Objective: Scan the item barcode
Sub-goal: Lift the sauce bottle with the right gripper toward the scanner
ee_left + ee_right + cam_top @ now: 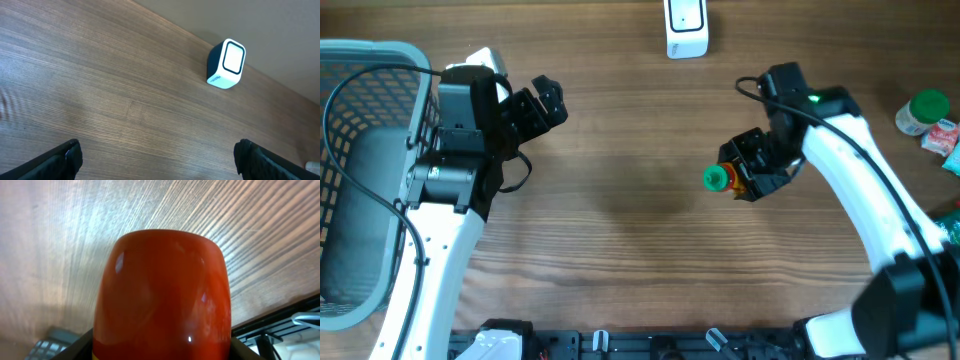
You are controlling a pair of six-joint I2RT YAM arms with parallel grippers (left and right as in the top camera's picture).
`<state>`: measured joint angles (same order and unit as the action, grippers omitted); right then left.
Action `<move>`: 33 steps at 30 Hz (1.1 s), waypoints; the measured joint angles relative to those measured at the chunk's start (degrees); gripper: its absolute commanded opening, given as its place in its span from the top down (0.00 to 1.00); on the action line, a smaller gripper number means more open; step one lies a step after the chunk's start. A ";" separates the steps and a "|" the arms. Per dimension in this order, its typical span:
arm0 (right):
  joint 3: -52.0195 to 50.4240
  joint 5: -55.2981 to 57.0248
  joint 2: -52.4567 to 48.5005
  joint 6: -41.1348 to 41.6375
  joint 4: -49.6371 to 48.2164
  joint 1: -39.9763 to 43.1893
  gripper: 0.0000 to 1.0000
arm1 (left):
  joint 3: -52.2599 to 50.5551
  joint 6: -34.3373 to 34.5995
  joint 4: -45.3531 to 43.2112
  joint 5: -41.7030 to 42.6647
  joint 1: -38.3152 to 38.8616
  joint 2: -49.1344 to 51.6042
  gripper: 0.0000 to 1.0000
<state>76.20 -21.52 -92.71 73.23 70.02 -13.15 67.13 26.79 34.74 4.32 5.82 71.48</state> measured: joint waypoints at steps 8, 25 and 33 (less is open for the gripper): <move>0.00 1.51 3.32 -6.21 12.96 -0.04 0.62 | 0.00 0.00 0.00 0.00 0.00 0.00 0.00; -0.02 3.21 -6.27 3.87 21.70 -0.04 0.77 | 0.00 0.00 0.00 0.00 0.00 0.00 0.00; 3.45 7.19 -7.08 5.11 20.65 -0.02 0.83 | 0.00 0.00 -0.02 0.00 0.00 0.00 0.00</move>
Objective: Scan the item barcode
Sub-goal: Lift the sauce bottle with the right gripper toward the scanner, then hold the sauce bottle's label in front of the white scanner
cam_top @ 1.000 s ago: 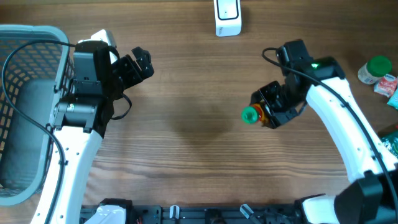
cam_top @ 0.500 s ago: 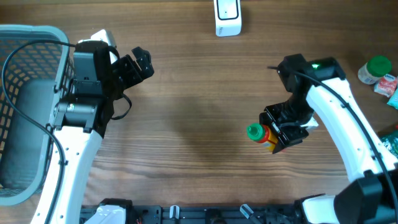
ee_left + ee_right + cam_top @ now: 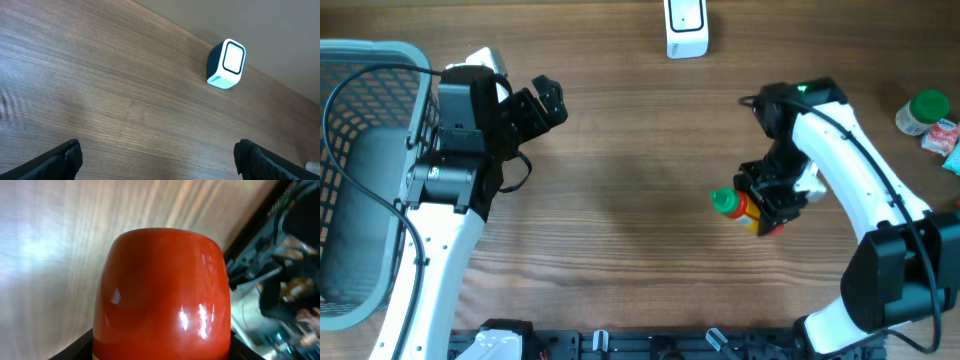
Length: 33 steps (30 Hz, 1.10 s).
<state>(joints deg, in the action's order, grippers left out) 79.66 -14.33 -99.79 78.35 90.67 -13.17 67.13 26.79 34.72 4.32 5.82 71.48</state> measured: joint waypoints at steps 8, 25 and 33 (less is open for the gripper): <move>10.40 11.54 0.00 2.91 -15.85 0.00 0.75 | 0.00 0.00 0.04 0.00 0.00 0.00 0.00; 10.75 21.92 -17.79 -3.89 -87.12 -0.26 0.60 | 0.00 0.00 0.02 0.00 0.00 0.11 0.00; 13.53 22.56 -29.49 -4.68 -109.66 -1.03 0.55 | 0.00 0.00 0.02 0.00 0.00 0.11 0.00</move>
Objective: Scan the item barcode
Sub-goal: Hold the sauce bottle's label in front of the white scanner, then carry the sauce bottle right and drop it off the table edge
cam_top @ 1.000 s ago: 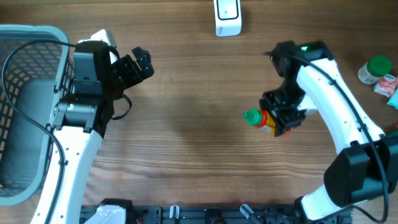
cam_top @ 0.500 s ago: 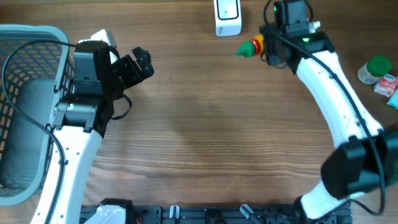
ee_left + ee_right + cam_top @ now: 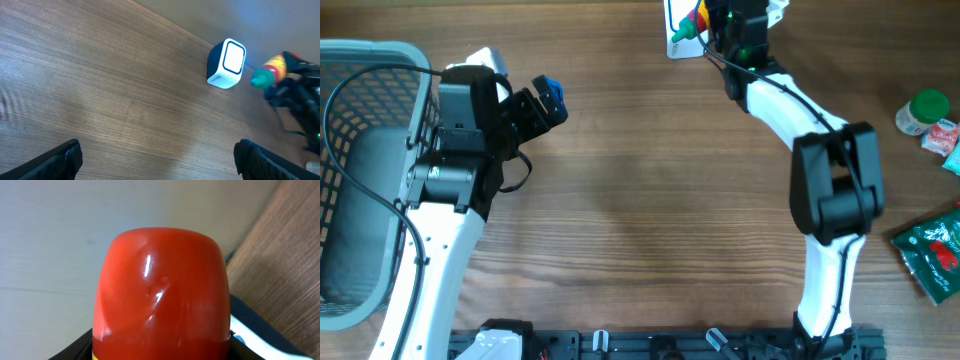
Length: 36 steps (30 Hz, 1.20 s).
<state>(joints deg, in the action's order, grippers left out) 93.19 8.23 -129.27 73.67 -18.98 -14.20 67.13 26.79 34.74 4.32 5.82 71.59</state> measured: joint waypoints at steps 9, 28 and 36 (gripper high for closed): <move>11.98 1.75 -11.98 2.29 -0.52 -1.55 0.55 | 0.00 0.00 0.00 0.00 0.00 0.00 0.00; 18.73 -19.54 10.36 -10.64 80.54 25.00 0.51 | 0.00 0.00 -0.02 0.00 0.00 0.04 0.00; -3.30 -46.27 10.10 -22.05 66.05 42.42 0.46 | 0.00 0.00 0.04 0.00 0.00 0.04 0.00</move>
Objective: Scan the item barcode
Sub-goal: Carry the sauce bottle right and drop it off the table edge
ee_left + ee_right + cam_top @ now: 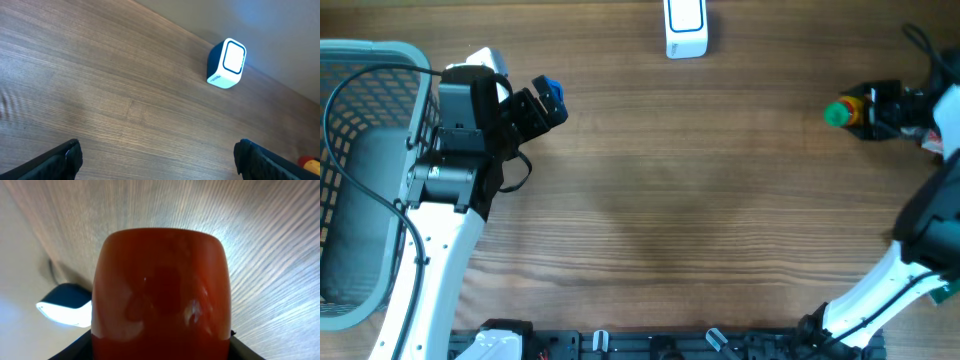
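Observation:
A red sauce bottle with a green cap [837,113] is held level at the table's far right, cap pointing left, with my right gripper [868,110] shut on it. In the right wrist view its red base [161,290] fills the frame, and the white and dark blue scanner [65,306] shows behind it. The scanner [686,30] stands at the far edge, centre, well left of the bottle. My left gripper [546,104] hangs open and empty at the left. Its wide-set fingertips [70,157] frame bare wood, with the scanner [227,63] ahead.
A grey mesh basket [360,150] stands at the left edge beside the left arm. A small packet [942,140] peeks in at the right edge behind the right arm. The wooden table [650,200] spans the middle.
My right gripper was up at the scanner with the bottle. Now it holds the bottle at the far right of the table. The left arm has not moved.
My right gripper held the bottle over the table's middle right, then a little nearer the front edge. Then it had the bottle right at the scanner at the far edge. Now the bottle is at the far right, still gripped. The left gripper stayed open throughout.

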You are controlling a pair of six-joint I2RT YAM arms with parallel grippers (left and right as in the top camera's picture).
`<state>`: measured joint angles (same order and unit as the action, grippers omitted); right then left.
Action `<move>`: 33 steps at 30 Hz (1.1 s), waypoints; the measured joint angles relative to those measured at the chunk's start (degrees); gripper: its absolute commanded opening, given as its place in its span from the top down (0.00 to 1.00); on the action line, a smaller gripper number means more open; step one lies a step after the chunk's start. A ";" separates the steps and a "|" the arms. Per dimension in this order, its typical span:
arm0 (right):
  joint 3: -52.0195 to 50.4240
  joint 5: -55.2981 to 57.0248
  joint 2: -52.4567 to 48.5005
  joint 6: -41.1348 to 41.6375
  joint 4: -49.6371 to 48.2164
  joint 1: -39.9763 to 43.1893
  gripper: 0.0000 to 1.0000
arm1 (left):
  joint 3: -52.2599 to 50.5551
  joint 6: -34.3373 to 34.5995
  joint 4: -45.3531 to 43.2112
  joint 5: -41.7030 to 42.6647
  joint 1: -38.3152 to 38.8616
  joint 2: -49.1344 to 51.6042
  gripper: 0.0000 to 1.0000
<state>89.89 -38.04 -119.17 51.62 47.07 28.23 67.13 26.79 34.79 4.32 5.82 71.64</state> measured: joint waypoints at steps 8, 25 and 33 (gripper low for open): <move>-13.66 -13.64 -0.17 0.33 -13.03 10.71 0.26 | 0.00 0.00 -0.04 0.00 0.00 0.00 0.00; -14.99 -10.14 2.62 -2.21 0.87 11.78 0.13 | 0.00 0.00 -0.04 0.00 0.00 0.00 0.00; -15.54 8.85 32.20 1.57 7.58 9.42 0.39 | 0.00 0.00 -0.04 0.00 0.00 0.00 0.00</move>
<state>74.35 -29.19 -86.98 53.19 54.65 37.65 67.13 26.79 34.74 4.32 5.82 71.64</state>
